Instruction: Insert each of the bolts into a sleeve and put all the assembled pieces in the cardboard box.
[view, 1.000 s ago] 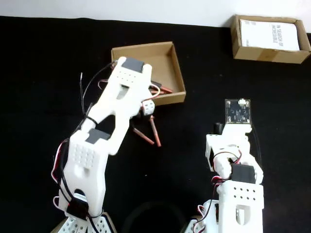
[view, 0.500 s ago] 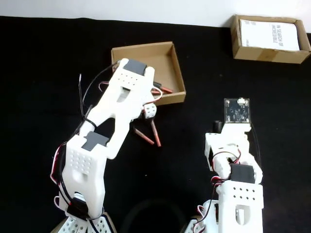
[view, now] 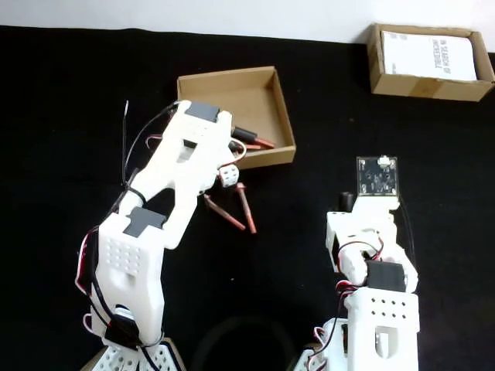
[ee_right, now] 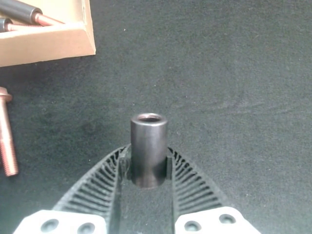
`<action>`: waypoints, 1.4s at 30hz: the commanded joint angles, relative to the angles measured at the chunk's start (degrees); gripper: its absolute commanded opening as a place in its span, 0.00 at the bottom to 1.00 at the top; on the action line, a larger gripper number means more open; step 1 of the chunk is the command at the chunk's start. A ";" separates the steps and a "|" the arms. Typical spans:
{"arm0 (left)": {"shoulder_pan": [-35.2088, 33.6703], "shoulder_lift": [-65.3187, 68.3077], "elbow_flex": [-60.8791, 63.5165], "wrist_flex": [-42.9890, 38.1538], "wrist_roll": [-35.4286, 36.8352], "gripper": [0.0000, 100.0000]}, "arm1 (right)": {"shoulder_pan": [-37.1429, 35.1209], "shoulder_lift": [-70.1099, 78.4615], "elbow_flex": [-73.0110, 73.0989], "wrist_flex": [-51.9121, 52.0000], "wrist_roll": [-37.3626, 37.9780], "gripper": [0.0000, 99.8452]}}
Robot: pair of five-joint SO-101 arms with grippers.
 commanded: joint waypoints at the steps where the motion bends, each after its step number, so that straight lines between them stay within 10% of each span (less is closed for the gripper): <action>1: -0.57 -1.80 -0.40 -0.97 0.09 0.13 | -0.40 -0.84 -0.31 -1.10 0.62 0.01; 36: -4.88 9.89 -4.35 -4.84 -0.26 0.01 | -0.40 -1.01 -0.84 -1.10 0.35 0.01; 42: -3.30 3.56 -16.57 6.51 -3.69 0.01 | -2.77 -1.45 -7.52 0.84 -2.99 0.01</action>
